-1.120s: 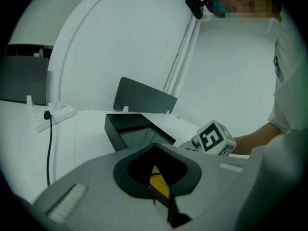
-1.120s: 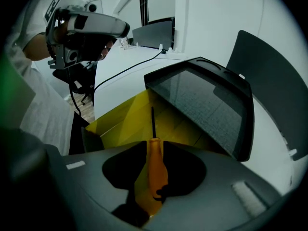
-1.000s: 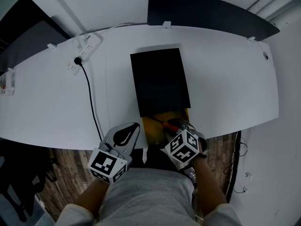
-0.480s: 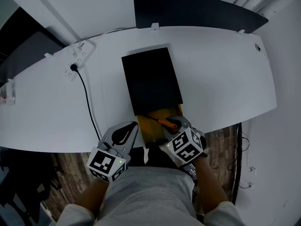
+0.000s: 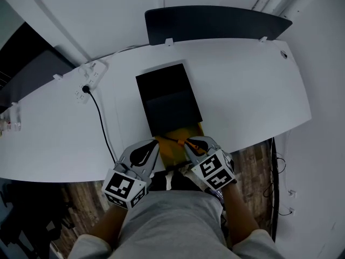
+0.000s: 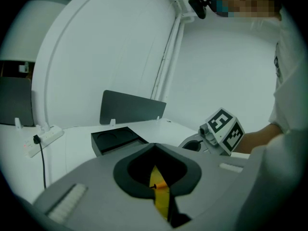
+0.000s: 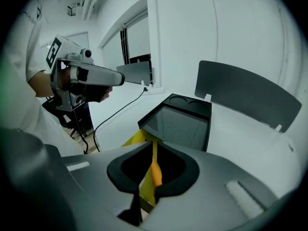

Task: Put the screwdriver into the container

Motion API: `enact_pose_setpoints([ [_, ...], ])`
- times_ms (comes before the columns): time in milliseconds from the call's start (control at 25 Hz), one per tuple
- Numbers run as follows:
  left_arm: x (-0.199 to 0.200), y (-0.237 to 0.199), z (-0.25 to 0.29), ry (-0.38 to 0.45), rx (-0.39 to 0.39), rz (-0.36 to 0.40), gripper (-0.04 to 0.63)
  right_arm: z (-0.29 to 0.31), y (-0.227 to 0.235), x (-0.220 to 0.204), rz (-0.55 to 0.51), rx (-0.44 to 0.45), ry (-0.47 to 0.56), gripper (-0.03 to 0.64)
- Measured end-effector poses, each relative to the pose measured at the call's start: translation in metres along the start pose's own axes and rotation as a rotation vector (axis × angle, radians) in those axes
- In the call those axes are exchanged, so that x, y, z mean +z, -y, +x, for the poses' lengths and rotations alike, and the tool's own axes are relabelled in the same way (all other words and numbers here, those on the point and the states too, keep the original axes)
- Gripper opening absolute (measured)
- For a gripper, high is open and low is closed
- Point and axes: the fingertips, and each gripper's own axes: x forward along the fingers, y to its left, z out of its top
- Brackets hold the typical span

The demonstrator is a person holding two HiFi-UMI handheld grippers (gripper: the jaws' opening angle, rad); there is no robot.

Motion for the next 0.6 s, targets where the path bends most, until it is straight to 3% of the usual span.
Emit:
enact_pose_setpoints([
  [120,0.004,0.005,-0.001,0.006,-0.006,0.004,0.0,-0.013,-0.006,0.012,0.042,0.008,0.05,0.015],
  [400,0.012,0.009,-0.01,0.014,0.004,0.02,0.0,-0.044,-0.009,0.041,0.123,-0.022,0.207,0.015],
  [600,0.021,0.007,-0.016,0.029,0.02,0.02,0.0,-0.054,-0.016,0.049,0.153,-0.004,0.258,0.015],
])
